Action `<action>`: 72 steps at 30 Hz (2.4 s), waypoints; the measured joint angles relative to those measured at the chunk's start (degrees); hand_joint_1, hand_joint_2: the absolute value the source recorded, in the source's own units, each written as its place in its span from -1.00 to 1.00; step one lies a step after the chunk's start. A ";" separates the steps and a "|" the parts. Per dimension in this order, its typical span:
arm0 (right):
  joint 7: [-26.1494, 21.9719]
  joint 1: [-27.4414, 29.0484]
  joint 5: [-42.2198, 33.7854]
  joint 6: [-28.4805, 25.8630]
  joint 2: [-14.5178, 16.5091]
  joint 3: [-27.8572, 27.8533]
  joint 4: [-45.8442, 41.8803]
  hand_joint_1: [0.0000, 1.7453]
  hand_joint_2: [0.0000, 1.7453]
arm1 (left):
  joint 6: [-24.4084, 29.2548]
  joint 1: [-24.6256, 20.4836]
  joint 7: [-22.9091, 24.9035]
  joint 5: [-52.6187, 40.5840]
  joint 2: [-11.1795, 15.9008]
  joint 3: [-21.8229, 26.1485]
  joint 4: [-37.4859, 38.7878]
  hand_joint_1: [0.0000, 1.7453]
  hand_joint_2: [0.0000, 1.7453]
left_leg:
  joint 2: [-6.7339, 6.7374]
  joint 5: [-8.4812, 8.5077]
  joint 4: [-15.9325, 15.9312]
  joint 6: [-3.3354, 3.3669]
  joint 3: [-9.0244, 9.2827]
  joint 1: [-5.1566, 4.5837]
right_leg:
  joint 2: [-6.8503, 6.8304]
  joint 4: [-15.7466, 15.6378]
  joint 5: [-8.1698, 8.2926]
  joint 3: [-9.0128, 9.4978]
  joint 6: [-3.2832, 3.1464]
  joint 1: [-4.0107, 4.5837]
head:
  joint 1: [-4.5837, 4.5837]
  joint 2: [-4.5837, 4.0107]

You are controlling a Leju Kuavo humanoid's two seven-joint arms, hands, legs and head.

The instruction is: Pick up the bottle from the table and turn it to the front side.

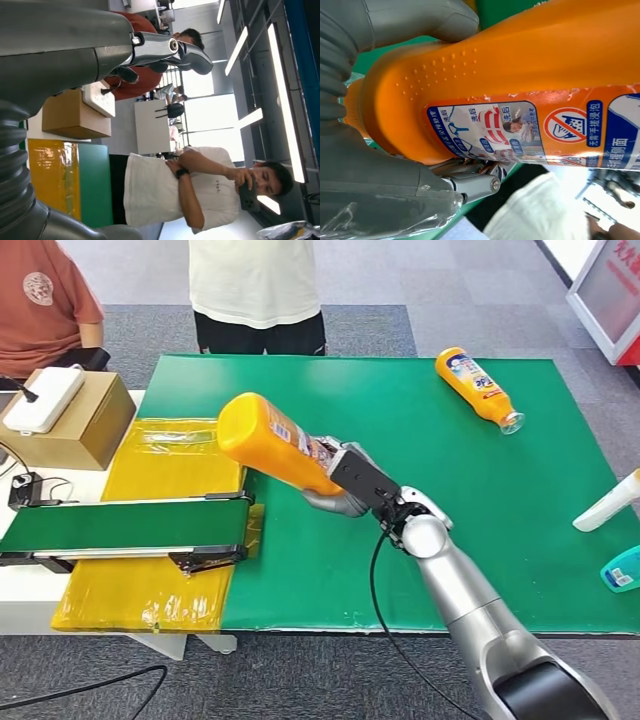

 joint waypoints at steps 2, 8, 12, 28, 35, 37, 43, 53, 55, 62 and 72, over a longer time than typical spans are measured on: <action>-0.76 -0.13 -1.97 0.02 0.92 0.00 -0.91 1.00 1.00 | 0.16 -1.96 0.49 1.56 0.00 -0.43 1.26 -1.00 1.00 | 0.00 0.01 0.00 0.00 -0.01 0.00 | 0.00 0.00 0.00 -0.01 0.00 0.00 | 0.00 0.00; -1.70 -1.88 -8.24 0.54 5.67 0.32 -3.05 1.00 1.00 | 0.26 -12.10 3.39 5.54 0.10 -4.69 8.29 -1.00 1.00 | -0.01 0.13 0.00 -0.04 -0.01 0.01 | -0.01 0.02 0.06 -0.04 -0.03 0.01 | -0.02 0.00; -3.14 -2.51 -10.10 0.26 7.72 0.65 -3.18 1.00 1.00 | -1.69 -17.71 4.74 7.16 0.13 -11.11 13.09 -1.00 1.00 | -0.01 0.16 0.01 -0.02 -0.02 0.00 | 0.00 0.02 0.15 -0.02 -0.02 -0.01 | 0.00 0.00; -5.49 -2.98 -9.97 -0.45 10.13 2.44 -1.00 1.00 1.00 | -9.43 -25.34 9.81 14.76 0.05 -36.74 22.97 -1.00 1.00 | 0.00 0.16 0.03 -0.01 -0.08 0.00 | 0.00 0.00 0.17 -0.08 -0.01 -0.02 | 0.00 0.00; -6.36 -3.69 -8.94 -0.81 11.00 3.36 0.57 1.00 1.00 | -9.10 -27.93 10.33 15.19 -0.09 -44.61 25.23 -1.00 1.00 | 0.00 0.16 0.03 -0.01 -0.10 -0.01 | 0.01 0.00 0.17 -0.08 -0.01 -0.02 | -0.01 0.00; -6.45 -3.69 -8.57 -0.89 11.15 3.58 0.70 1.00 1.00 | -8.44 -28.53 10.49 14.86 -0.19 -45.72 25.57 -1.00 1.00 | 0.00 0.16 0.03 -0.01 -0.10 -0.01 | 0.00 0.00 0.17 -0.08 -0.01 -0.02 | -0.01 0.00; -6.83 -3.68 -7.81 -1.20 11.45 4.70 0.72 1.00 1.00 | -4.77 -30.81 10.52 11.94 -0.46 -47.65 26.46 -1.00 1.00 | 0.00 0.16 0.03 -0.01 -0.10 0.00 | 0.00 0.01 0.17 -0.09 -0.01 -0.02 | -0.01 0.00; -7.00 -3.59 -7.33 -1.05 11.66 6.73 0.45 1.00 1.00 | -0.28 -34.17 9.56 6.27 -0.75 -48.15 27.70 -1.00 1.00 | 0.00 0.16 0.03 -0.01 -0.10 0.00 | 0.01 0.01 0.17 -0.08 -0.01 -0.02 | 0.01 0.00; -6.97 -3.55 -7.35 -1.03 11.66 7.02 0.19 1.00 1.00 | 0.02 -34.52 9.53 5.82 -0.90 -48.14 27.87 -1.00 1.00 | 0.00 0.16 0.03 -0.01 -0.10 -0.01 | 0.00 0.01 0.17 -0.09 -0.01 -0.02 | 0.01 0.00; -6.91 -3.54 -7.32 -1.21 11.66 7.51 -0.04 1.00 1.00 | -1.46 -34.77 9.92 7.92 -1.34 -48.12 28.66 0.59 1.00 | 0.00 0.16 0.03 -0.01 -0.10 -0.01 | 0.01 0.01 0.17 -0.09 -0.01 -0.02 | 0.00 0.00; -6.74 -3.52 -7.02 -2.08 11.66 7.81 0.03 1.00 1.00 | -3.58 -34.74 9.94 12.42 -1.38 -48.10 29.45 1.00 1.00 | 0.00 0.16 0.03 -0.01 -0.10 -0.01 | 0.00 0.01 0.17 -0.09 -0.01 -0.02 | 0.00 0.00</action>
